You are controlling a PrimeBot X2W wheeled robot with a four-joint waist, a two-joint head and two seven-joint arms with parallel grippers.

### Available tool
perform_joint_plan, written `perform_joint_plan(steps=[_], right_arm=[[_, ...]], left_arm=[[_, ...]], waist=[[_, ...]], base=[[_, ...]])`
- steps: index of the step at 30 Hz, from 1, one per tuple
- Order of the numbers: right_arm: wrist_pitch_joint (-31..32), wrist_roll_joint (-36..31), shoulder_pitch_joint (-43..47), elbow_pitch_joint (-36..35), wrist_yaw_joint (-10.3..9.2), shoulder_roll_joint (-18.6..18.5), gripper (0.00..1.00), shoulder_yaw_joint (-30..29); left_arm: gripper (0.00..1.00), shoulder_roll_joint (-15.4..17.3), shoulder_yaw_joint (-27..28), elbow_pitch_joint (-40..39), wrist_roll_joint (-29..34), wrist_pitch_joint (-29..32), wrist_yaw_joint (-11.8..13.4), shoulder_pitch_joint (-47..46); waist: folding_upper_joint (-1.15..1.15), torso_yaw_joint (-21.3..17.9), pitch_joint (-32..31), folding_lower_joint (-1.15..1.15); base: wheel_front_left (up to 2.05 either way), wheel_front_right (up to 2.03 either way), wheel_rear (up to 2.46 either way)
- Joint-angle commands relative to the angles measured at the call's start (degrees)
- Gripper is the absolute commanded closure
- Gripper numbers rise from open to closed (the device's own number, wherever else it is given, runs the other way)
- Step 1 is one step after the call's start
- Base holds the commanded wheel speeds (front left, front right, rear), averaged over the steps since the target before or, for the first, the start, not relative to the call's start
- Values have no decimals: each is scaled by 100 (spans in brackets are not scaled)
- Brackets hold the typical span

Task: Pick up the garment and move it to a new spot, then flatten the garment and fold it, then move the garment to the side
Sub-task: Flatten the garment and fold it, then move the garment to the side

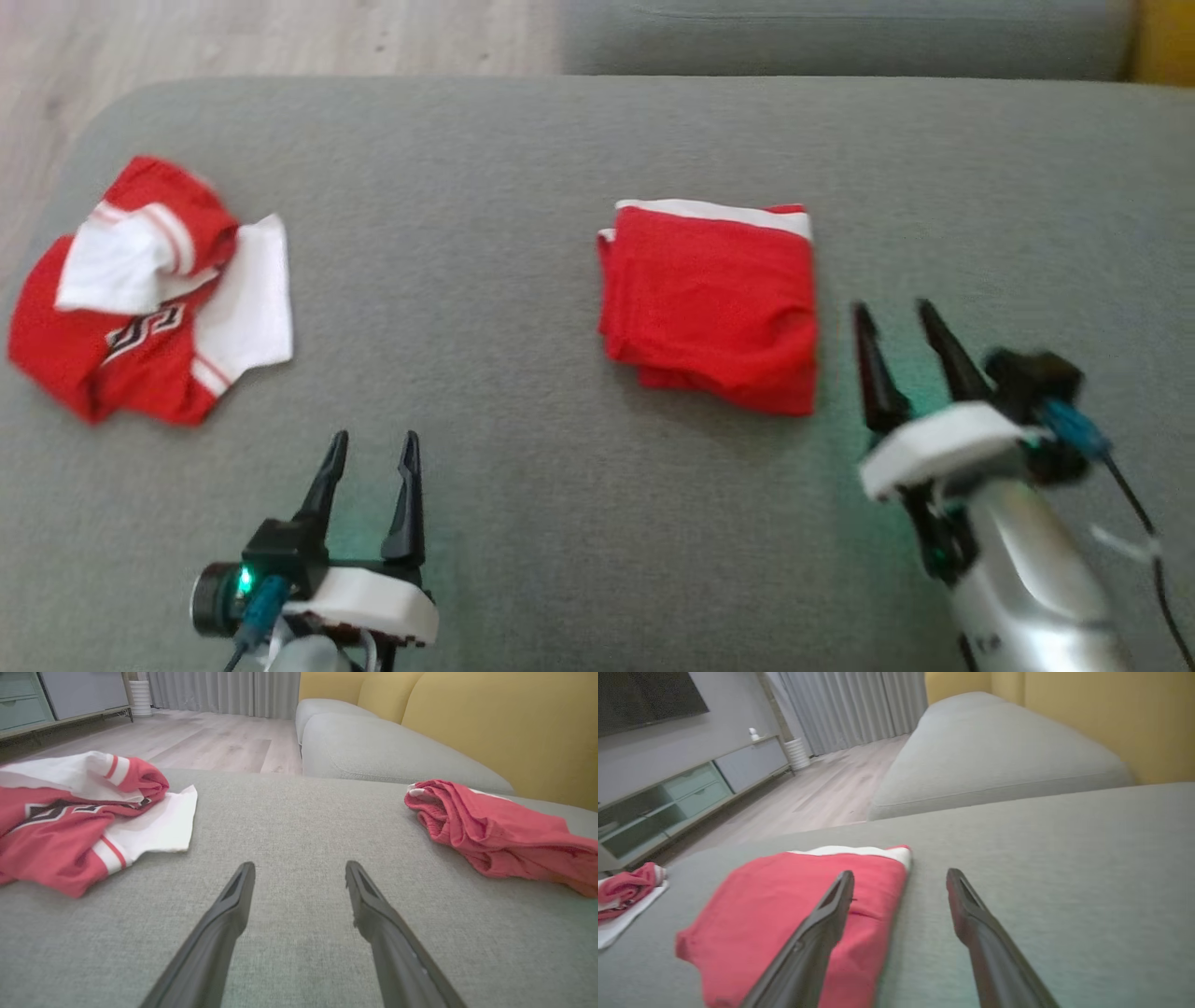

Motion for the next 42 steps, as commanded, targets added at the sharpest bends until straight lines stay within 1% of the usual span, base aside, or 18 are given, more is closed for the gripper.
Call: perform_joint_plan(steps=[1, 4, 6, 8, 14, 19, 23, 26, 28, 33, 37, 42], right_arm=[[-37, -260, 102, -259, -4, 92, 0, -198], [-38, -596, 350, -323, -4, 103, 0, -545], [-38, -798, 515, -330, -4, 108, 0, -670], [-38, -855, 676, -352, -4, 110, 0, -770], [-38, -705, 1119, -326, -4, 112, 0, -798], [-38, -563, 1222, -264, -4, 113, 0, -710], [-38, -525, 1153, -254, -4, 113, 0, -660], [-38, -440, 995, -235, -4, 113, 0, -479], [-38, -244, 784, -128, -4, 113, 0, -272], [-38, -14, -80, 135, -4, 113, 0, 104], [-38, 11, -729, 617, -4, 113, 0, 210], [-34, -90, -1298, 1608, -4, 113, 0, 186]], left_arm=[[0, 43, 269, -210, 142, -30, 91, -57], [0, 43, 349, -247, 363, -30, 179, 38], [0, 43, 451, -275, 359, -30, 243, 148], [0, 43, 488, -297, 402, -30, 245, 252], [0, 43, 549, -342, 496, -30, 263, 548], [0, 43, 534, -364, 503, -30, 291, 694], [0, 43, 450, -378, 474, -30, 294, 669], [0, 43, 365, -391, 470, -30, 262, 568], [0, 43, 295, -378, 449, -30, 241, 493], [0, 43, 28, -334, 364, -30, 185, 225], [0, 43, -204, -307, 281, -30, 164, 5], [0, 43, -377, -261, 173, -30, 172, -153]], waist=[[0, -203, -67, 0], [0, -368, -126, 0], [0, -450, -178, 0], [0, -496, -229, 0], [0, -574, -452, 0], [0, -608, -540, 0], [0, -584, -477, 0], [0, -521, -312, 0], [0, -459, -159, 0], [0, -170, 284, 0], [0, 134, 591, 0], [0, 416, 818, 0]], base=[[0, 0, 0], [0, 0, 0], [0, 0, 0], [0, 0, 0], [0, 0, 0], [0, 0, 0], [0, 0, 0], [0, 0, 0], [0, 0, 0], [0, 0, 0], [0, 0, 0], [0, 0, 0]])
